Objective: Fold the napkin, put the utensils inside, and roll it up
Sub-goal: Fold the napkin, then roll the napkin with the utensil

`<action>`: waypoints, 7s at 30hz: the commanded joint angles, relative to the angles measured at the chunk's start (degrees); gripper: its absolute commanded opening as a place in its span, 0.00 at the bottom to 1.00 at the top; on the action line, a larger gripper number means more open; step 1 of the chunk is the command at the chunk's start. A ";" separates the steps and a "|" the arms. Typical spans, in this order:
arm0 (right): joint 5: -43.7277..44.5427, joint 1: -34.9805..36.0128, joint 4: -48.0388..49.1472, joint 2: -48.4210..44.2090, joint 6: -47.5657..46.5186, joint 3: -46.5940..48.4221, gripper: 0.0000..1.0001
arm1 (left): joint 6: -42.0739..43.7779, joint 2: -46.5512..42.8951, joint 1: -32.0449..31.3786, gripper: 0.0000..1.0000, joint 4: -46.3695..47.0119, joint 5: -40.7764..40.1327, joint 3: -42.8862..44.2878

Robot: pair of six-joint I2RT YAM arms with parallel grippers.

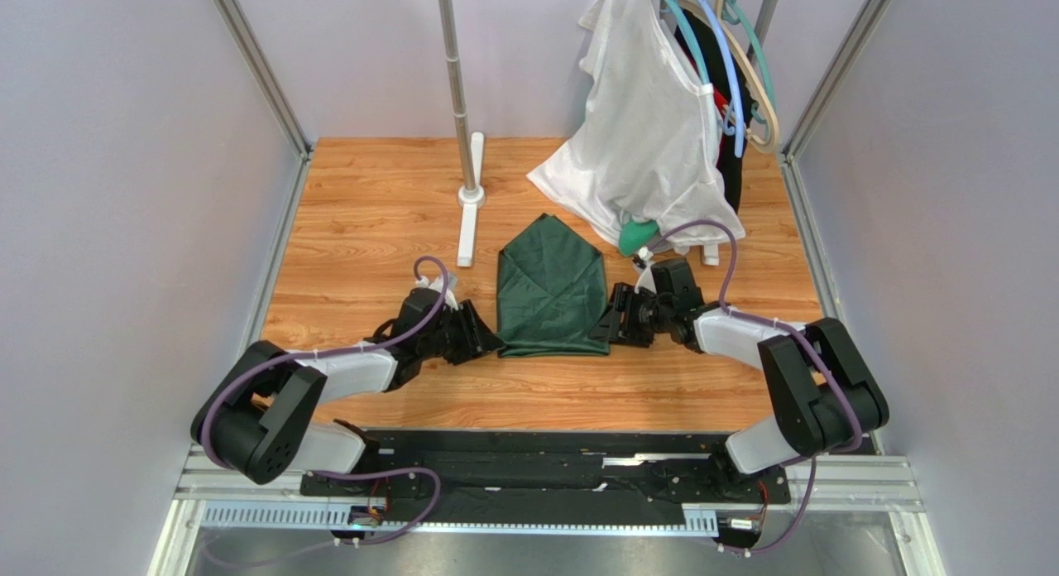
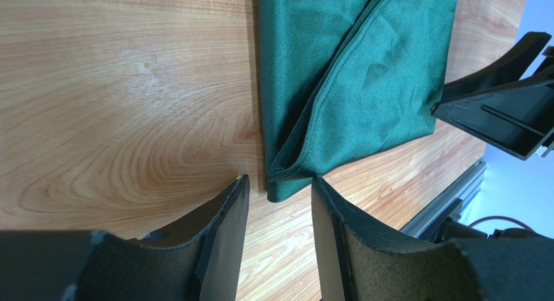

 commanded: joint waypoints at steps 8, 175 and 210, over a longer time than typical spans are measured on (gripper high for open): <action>0.71 -0.08 0.05 4.37 -1.25 -1.11 0.38 | 0.20 2.22 -1.20 0.49 1.75 0.18 0.56; -21.79 -14.05 -17.26 9.84 5.26 14.36 0.47 | 65.33 25.69 -32.49 0.00 6.60 -16.26 22.70; 10.79 13.25 6.47 -42.83 -23.92 -12.53 0.58 | 55.92 28.32 -14.56 0.00 -31.63 23.38 39.84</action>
